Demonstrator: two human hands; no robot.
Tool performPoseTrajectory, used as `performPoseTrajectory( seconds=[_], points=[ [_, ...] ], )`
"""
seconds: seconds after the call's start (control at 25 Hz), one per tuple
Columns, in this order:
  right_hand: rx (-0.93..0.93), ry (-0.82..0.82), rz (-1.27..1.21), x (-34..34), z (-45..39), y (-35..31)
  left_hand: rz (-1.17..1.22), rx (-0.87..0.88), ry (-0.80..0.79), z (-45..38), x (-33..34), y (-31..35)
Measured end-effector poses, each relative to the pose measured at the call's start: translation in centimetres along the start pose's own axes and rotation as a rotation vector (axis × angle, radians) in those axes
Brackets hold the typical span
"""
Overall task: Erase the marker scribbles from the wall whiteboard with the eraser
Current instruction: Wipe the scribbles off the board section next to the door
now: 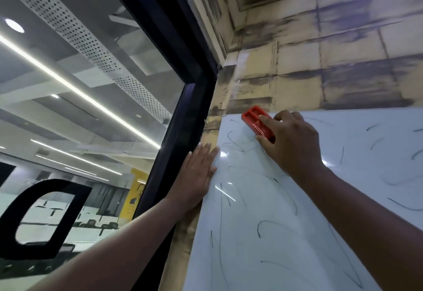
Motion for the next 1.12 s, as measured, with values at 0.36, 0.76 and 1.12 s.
performPoseTrajectory(
  seconds=[0.36, 0.76, 1.12],
  points=[
    [0.112, 0.02, 0.024, 2.3, -1.3, -1.5, 0.225, 0.035, 0.243, 0.9, 1.8, -0.8],
    [-0.21, -0.108, -0.081, 4.8, 1.6, -9.0, 0.282, -0.007, 0.23, 1.2, 2.1, -1.0],
    [0.338, 0.071, 0.123, 2.5, -1.4, -1.4, 0.31, 0.034, 0.268, 2.5, 2.1, -0.7]
  ],
)
Point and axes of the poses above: each hand's wrist, its own z-axis away from the middle knuckle, its own x-axis out of the palm, y = z × x, the point moved 4 cm from there along -z, towards the middle knuckle, and after that the axes turned 4 degrees about x, right-handed, at the moved point
